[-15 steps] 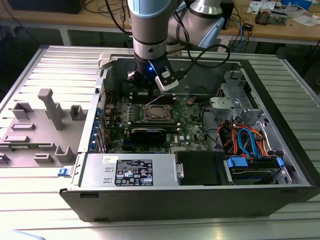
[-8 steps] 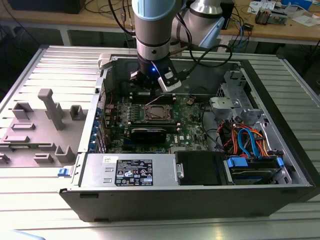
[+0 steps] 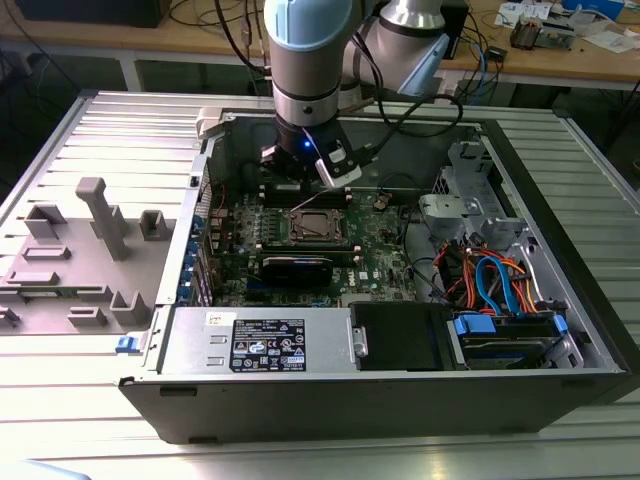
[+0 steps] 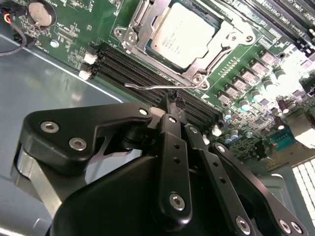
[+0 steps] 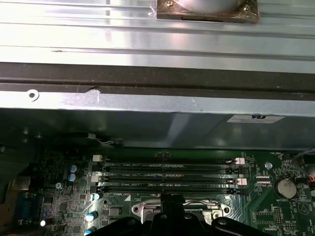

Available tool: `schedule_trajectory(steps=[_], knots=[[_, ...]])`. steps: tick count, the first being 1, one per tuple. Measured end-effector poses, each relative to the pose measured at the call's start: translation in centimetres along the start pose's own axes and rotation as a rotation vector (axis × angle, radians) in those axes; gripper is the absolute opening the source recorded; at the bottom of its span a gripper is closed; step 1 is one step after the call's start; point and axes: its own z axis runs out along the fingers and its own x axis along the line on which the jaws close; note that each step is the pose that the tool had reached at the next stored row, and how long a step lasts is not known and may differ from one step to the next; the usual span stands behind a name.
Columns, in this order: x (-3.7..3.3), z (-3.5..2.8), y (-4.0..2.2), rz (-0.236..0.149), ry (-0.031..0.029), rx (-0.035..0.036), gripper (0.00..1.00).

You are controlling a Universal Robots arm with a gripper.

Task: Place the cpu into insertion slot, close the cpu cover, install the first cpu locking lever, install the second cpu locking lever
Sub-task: 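Install the first cpu locking lever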

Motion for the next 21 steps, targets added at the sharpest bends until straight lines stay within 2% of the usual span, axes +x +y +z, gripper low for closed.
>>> schedule_trajectory(steps=[4,9,12,15,16,17,21], knots=[[-0.62,0.13,0.02,0.000,0.0002,-0.0002,0.11],[-0.61,0.76,0.04,0.000,0.0003,0.0000,0.11],[-0.65,0.97,0.55,0.000,0.0002,0.0000,0.11],[-0.65,1.07,0.58,0.000,0.0002,0.0005,0.11],[-0.64,1.13,0.56,-0.001,-0.0041,0.0005,0.11],[-0.65,1.17,0.56,-0.002,-0.0059,0.0004,0.11],[-0.65,1.18,0.56,-0.002,-0.0062,0.0004,0.11]])
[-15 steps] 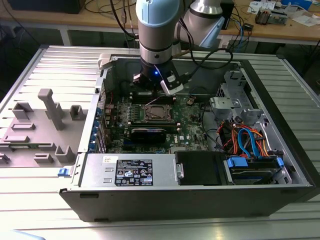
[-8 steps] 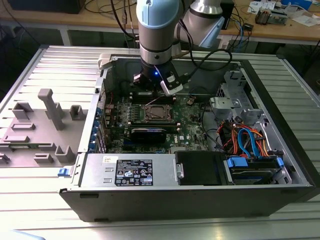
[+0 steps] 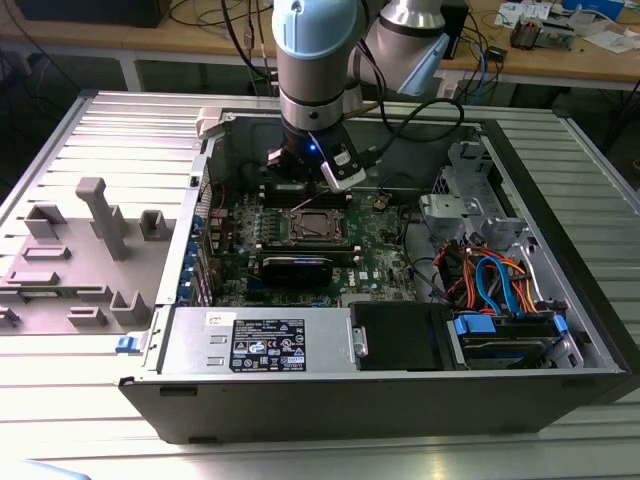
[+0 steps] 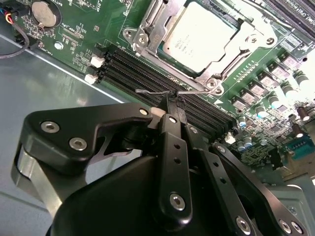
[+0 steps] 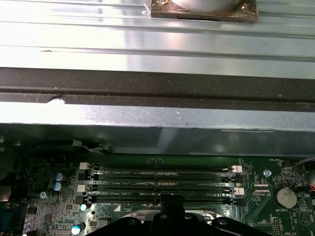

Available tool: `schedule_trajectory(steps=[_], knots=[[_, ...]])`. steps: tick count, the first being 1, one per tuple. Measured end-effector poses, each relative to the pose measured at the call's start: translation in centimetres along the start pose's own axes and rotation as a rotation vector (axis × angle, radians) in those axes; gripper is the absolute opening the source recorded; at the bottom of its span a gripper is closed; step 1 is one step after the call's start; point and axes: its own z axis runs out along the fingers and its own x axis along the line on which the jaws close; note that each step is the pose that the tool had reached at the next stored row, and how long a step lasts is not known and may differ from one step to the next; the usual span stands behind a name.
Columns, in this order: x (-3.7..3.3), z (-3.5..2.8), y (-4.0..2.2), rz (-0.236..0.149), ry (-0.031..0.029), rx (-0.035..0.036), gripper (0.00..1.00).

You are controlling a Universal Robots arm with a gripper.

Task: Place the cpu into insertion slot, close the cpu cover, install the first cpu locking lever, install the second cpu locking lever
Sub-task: 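Install the first cpu locking lever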

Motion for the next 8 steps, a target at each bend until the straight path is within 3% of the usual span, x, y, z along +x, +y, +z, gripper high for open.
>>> schedule_trajectory(steps=[5,8], knots=[[-0.25,0.22,-0.06,0.000,-0.0001,-0.0001,0.11],[-0.40,0.25,-0.08,0.000,0.0020,0.0047,0.11]])
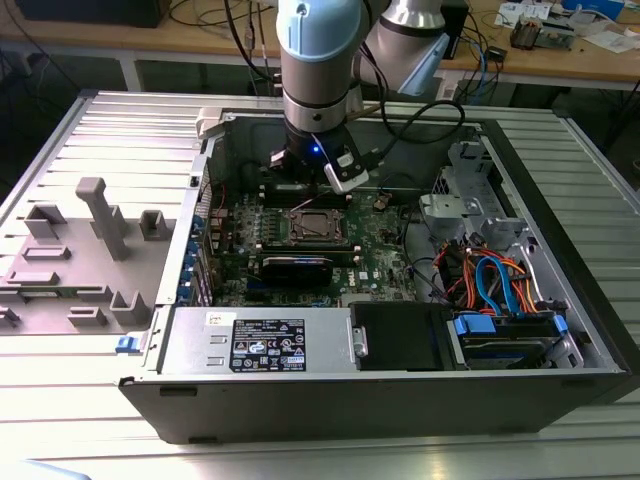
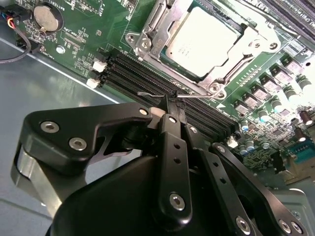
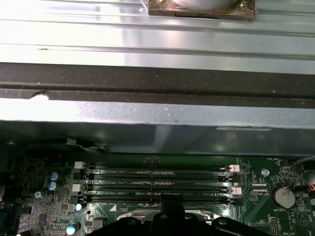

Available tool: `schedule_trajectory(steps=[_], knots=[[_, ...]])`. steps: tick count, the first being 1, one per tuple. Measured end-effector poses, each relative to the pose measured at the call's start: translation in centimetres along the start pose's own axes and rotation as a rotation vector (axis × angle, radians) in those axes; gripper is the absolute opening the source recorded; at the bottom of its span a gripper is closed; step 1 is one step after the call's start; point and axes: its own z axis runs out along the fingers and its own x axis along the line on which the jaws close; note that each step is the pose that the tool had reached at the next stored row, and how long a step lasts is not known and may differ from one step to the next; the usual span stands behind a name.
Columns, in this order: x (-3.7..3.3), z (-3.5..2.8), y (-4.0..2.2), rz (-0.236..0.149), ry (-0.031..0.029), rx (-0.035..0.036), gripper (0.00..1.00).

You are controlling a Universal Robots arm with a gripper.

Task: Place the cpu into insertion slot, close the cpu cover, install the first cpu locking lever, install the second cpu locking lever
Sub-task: 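Install the first cpu locking lever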

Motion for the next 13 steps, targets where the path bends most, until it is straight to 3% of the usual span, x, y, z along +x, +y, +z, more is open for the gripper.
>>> schedule_trajectory(steps=[10,13], knots=[[-0.26,0.56,-0.15,0.000,-0.0002,0.0020,0.11],[-0.60,0.66,-0.18,0.000,0.0031,0.0056,0.11]])
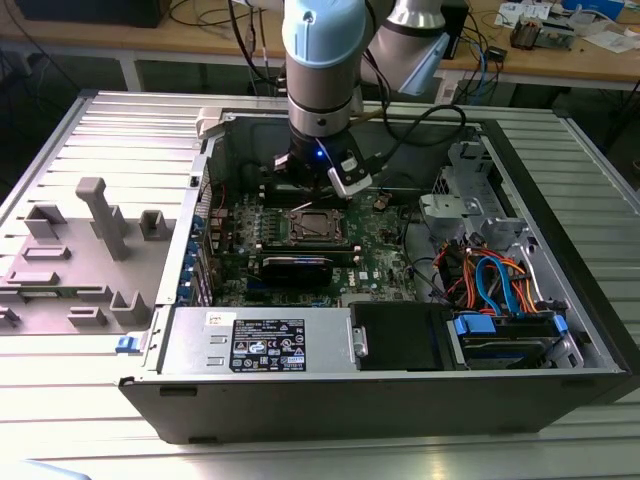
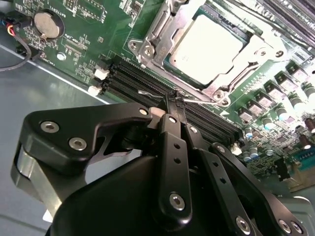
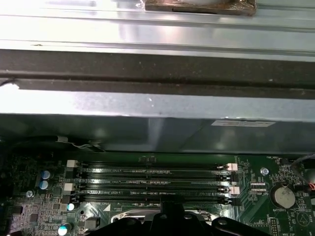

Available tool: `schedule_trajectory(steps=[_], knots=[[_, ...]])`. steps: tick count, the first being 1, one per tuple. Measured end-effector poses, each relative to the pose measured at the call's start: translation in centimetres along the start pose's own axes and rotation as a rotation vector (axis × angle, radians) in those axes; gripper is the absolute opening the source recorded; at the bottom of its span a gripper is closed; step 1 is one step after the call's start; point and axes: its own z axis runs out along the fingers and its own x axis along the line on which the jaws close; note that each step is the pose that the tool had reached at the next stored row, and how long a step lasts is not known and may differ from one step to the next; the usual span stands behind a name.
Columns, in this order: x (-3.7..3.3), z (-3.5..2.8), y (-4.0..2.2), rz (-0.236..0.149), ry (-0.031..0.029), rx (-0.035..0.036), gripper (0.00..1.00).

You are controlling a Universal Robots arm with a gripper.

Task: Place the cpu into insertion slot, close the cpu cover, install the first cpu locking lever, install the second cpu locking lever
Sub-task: 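Install the first cpu locking lever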

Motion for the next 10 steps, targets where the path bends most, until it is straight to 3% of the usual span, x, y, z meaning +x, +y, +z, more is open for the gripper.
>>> schedule_trajectory(steps=[1,2,5,10], knots=[[-0.14,0.07,-0.02,0.000,0.0026,0.0065,0.11],[-0.26,0.13,-0.03,0.001,0.0059,0.0176,0.11],[-0.43,0.25,0.00,0.002,0.0064,0.0337,0.11],[-0.53,0.33,0.17,0.001,0.0066,0.0366,0.11]])
